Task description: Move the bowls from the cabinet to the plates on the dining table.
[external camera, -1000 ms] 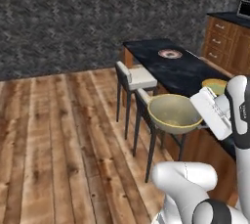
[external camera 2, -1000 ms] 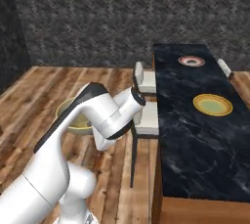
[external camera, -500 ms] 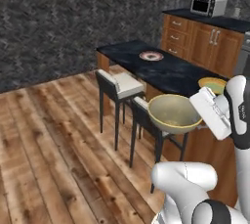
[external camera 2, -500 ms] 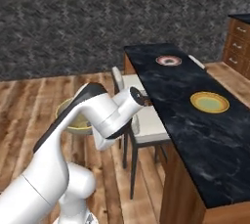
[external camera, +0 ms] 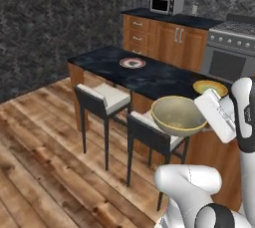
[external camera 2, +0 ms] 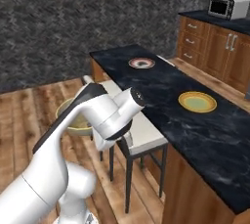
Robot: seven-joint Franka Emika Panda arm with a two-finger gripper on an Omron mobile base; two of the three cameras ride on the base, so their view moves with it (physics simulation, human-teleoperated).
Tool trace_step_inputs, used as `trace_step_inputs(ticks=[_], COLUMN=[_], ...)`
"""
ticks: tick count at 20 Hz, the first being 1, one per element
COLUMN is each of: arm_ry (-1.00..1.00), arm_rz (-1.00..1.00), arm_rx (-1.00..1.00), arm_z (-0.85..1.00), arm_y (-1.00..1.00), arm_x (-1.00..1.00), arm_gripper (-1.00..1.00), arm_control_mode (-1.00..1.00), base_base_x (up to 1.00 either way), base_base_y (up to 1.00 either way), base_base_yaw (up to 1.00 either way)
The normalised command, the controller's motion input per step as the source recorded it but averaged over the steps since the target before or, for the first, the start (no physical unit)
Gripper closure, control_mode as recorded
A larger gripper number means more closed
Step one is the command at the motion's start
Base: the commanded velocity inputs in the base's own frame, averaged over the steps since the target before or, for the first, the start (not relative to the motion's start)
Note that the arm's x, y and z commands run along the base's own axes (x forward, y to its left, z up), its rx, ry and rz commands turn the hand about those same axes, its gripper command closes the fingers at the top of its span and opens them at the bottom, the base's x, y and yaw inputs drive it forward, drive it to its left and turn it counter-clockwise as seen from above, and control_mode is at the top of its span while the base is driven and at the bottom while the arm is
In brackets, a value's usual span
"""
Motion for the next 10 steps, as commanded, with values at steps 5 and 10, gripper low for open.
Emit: trace_step_inputs(ticks=[5,10], arm_ry=[0.00,0.00], arm_rz=[0.00,0.00], arm_rx=[0.00,0.00], arm_z=[0.00,0.00], arm_y=[0.00,0.00], arm_x=[0.00,0.00], arm_gripper=[1.00,1.00], arm_control_mode=[1.00,1.00], base_base_x=[0.56,0.55], base_base_y=[0.84,0.84], base_base_yaw=[-0.33,-0.28])
